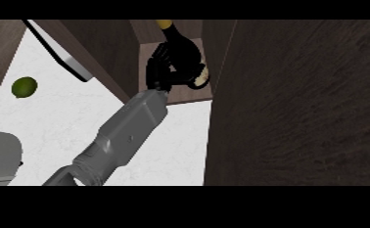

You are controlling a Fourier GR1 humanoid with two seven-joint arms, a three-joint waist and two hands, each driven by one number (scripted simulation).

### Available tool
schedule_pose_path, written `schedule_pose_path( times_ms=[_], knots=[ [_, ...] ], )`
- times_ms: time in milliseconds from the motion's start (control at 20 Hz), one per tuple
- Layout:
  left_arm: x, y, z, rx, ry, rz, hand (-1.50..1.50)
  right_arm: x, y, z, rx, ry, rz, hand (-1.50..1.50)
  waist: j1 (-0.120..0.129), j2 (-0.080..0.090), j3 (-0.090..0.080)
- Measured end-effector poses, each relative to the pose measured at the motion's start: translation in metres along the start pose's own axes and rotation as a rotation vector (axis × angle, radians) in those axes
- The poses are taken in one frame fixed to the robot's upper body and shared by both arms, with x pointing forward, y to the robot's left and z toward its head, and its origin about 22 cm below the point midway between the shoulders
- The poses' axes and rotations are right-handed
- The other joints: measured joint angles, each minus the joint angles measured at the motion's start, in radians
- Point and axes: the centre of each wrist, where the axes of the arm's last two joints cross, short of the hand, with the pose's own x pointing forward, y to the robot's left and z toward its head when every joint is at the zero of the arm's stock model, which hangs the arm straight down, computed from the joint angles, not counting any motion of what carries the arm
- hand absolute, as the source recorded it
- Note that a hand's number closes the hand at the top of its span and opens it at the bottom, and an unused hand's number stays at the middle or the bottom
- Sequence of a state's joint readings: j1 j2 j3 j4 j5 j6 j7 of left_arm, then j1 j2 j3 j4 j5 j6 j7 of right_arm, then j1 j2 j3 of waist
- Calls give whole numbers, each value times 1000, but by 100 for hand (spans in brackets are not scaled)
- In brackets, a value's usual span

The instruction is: Pick up the wine, place it into the cabinet and close the cabinet

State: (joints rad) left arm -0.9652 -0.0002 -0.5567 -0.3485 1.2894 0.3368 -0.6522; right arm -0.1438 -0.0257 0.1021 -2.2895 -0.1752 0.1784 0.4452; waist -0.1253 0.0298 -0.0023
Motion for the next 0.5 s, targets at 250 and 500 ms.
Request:
schedule_pose_path(
  times_ms=[250,500],
  knots=[
    [-2,-3,5,24,-10,40,150,0,1,0,8,-3,-12,-150,-10,2,0],
    [-1,-7,7,72,-32,70,-150,-1,0,1,13,-3,-10,-150,-17,3,0]
  ],
)
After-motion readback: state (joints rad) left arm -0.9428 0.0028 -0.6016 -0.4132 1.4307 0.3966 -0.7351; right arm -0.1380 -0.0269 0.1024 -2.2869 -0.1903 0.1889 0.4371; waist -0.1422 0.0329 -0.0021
